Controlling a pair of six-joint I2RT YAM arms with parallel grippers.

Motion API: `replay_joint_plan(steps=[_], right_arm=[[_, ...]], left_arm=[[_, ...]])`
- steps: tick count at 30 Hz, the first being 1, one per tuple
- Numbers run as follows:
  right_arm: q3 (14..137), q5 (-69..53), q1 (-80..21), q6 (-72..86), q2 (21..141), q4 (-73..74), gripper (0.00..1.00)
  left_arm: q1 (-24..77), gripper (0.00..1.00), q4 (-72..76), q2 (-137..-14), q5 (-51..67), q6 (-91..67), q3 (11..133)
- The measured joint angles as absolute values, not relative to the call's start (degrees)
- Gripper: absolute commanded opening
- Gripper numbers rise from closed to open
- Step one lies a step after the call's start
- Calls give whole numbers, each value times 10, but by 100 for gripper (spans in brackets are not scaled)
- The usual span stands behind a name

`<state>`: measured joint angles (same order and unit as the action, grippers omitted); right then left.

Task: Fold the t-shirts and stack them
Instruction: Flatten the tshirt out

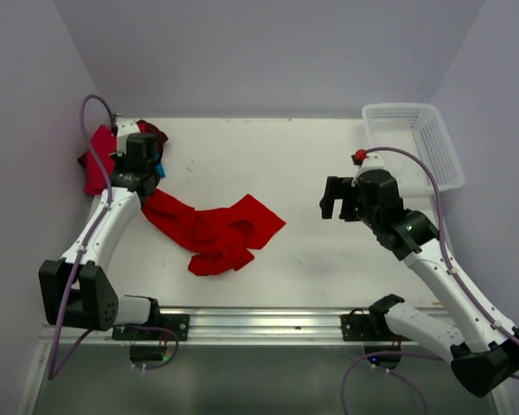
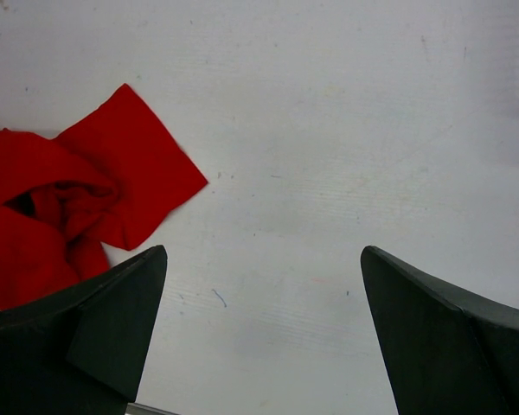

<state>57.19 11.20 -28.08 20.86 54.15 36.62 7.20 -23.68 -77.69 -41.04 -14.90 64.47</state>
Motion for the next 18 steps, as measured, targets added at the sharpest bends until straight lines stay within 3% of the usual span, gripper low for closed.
replay_joint_plan(steps=[5, 6, 7, 8, 10, 13, 18], right_arm=[[578, 110, -281, 205, 543, 366, 99], [578, 110, -281, 205, 543, 366, 99], [578, 110, -281, 205, 544, 366, 99], [578, 110, -280, 205, 544, 366, 99], [578, 110, -279, 205, 544, 366, 99], [578, 109, -279, 205, 544, 366, 99], [578, 109, -278, 205, 545, 366, 99]], left_arm=[[27, 0, -268, -762, -382, -195, 612], [11, 7, -271, -759, -373, -205, 603], [-1, 46, -275, -755, -367, -211, 593], [-10, 61, -278, -750, -365, -218, 582], [-19, 75, -291, -728, -361, -232, 556], [-19, 86, -286, -666, -320, -240, 522], [29, 86, -240, -602, -239, -200, 523]])
